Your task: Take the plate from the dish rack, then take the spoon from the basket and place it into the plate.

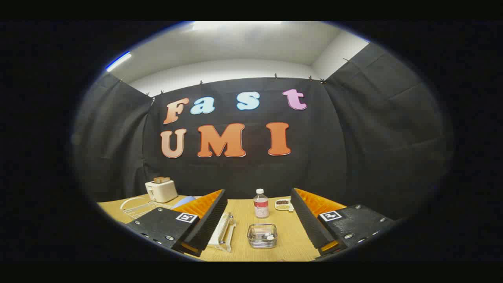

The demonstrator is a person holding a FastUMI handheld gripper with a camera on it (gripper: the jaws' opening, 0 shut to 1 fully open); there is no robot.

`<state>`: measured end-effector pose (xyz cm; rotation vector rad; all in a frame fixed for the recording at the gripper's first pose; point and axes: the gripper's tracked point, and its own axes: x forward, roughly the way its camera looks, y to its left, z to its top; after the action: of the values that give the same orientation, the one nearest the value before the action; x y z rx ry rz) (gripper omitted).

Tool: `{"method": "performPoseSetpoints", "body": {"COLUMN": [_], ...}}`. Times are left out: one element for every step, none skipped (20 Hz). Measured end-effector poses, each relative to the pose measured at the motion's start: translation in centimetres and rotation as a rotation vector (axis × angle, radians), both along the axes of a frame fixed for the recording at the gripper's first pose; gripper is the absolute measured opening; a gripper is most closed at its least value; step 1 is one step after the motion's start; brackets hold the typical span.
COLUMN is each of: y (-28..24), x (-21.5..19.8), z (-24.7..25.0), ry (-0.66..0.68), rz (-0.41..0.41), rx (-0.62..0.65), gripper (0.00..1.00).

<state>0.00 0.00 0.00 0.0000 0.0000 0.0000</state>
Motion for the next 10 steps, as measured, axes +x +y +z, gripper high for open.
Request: {"method": "performPoseSetpoints", "body": {"y": [0.2,0.5,0.8,1.1,1.4,1.6,1.8,1.8,1.9,2.0], "x": [0.0,-0.1,-0.1,-0.3,-0.3,-0.4,-0.4,-0.3,-0.3,-0.4], "z": [0.2,0.4,0.5,0.6,0.7,0.6,0.7,0.9,1.1,1.4], "ry": [-0.003,-0.005,-0.009,-0.01,-0.006,-0.004,-0.004,-0.008,-0.013,-0.019], "rz": [0.005,0.01,0.019,0.028,0.036,0.043,0.047,0.045,0.042,0.044], "rx": [-0.01,-0.017,-0.021,-0.023,-0.023,-0.024,-0.025,-0.025,-0.023,-0.019], "gripper": [0.97,0.97,0.97,0.97,0.97,0.97,0.97,0.97,0.97,0.97]}}
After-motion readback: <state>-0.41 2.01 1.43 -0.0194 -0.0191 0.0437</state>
